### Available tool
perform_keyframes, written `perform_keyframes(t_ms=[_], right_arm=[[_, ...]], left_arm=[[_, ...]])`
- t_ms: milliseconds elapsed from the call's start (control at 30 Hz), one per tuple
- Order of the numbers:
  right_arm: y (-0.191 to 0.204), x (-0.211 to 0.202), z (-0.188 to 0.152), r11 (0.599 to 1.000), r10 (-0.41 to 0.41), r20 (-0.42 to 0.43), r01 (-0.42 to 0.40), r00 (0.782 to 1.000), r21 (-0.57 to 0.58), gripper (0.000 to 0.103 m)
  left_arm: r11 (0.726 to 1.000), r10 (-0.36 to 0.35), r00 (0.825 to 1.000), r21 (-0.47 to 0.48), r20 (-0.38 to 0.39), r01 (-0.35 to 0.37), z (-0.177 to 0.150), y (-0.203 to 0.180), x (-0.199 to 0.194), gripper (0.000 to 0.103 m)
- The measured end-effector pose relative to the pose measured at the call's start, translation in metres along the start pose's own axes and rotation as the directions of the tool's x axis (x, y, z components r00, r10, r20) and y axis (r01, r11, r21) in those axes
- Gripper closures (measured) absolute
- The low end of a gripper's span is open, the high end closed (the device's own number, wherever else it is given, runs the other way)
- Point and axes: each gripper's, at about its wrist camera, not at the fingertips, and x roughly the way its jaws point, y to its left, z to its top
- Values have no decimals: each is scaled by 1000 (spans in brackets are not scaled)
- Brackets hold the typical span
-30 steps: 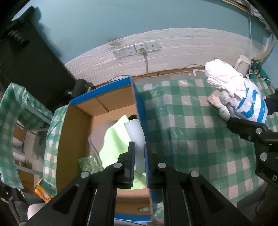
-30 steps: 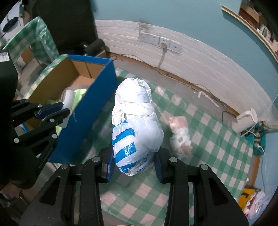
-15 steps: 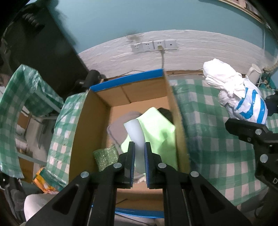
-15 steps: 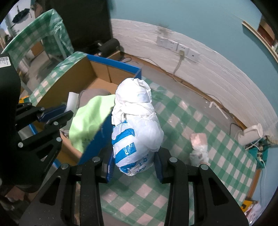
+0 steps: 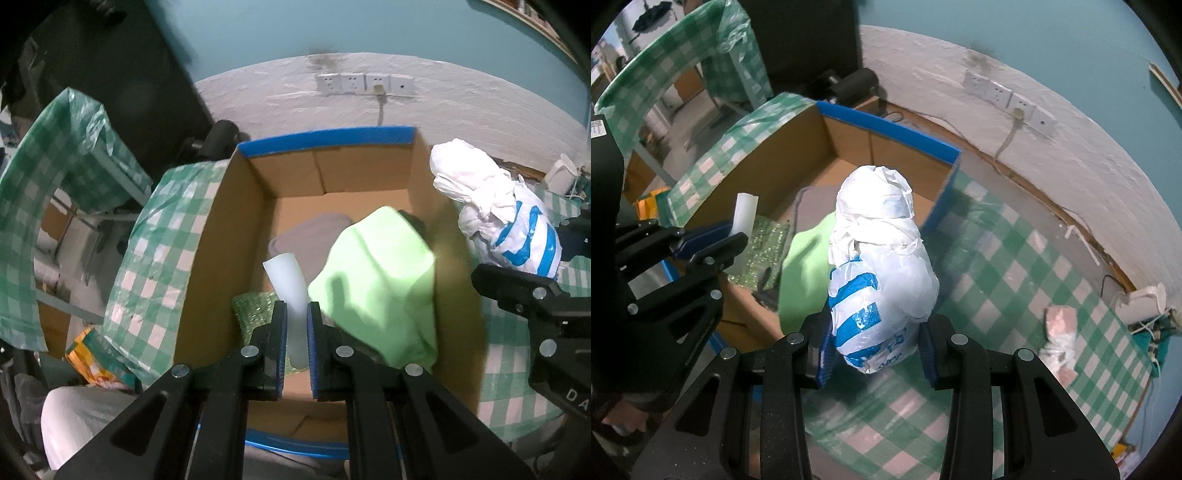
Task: Organize soft objects
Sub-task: 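Drop the bag in the box with the right tool while the left tool releases the strip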
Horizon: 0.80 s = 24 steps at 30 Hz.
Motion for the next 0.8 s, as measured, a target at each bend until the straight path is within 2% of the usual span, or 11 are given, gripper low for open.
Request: perform_keyframes(t_ms=[233, 467, 533, 567, 633, 800], right_arm=[[17, 22, 11, 999, 36, -29, -37, 999, -22, 66], [27, 36, 17, 998, 63, -36, -64, 997, -17, 65], [29, 39, 19, 998, 68, -39, -69, 997, -15, 59], [29, 39, 19, 997, 70, -38, -71, 997, -14, 49], [30, 39, 19, 997, 75, -36, -76, 997, -18, 36], [30, 34, 17, 998, 53, -22, -53, 998, -33, 29]], left_arm=[[999, 23, 998, -26, -55, -25, -9, 16, 21, 93], [998, 36, 997, -56, -73, -40, -12, 27, 25, 89], [997, 42, 996, -64, -77, -47, -12, 31, 26, 85], [996, 49, 996, -67, -77, -54, -12, 33, 26, 82], [995, 66, 995, -73, -77, -72, -12, 34, 26, 64], [995, 62, 996, -73, -59, -66, -10, 35, 23, 51]])
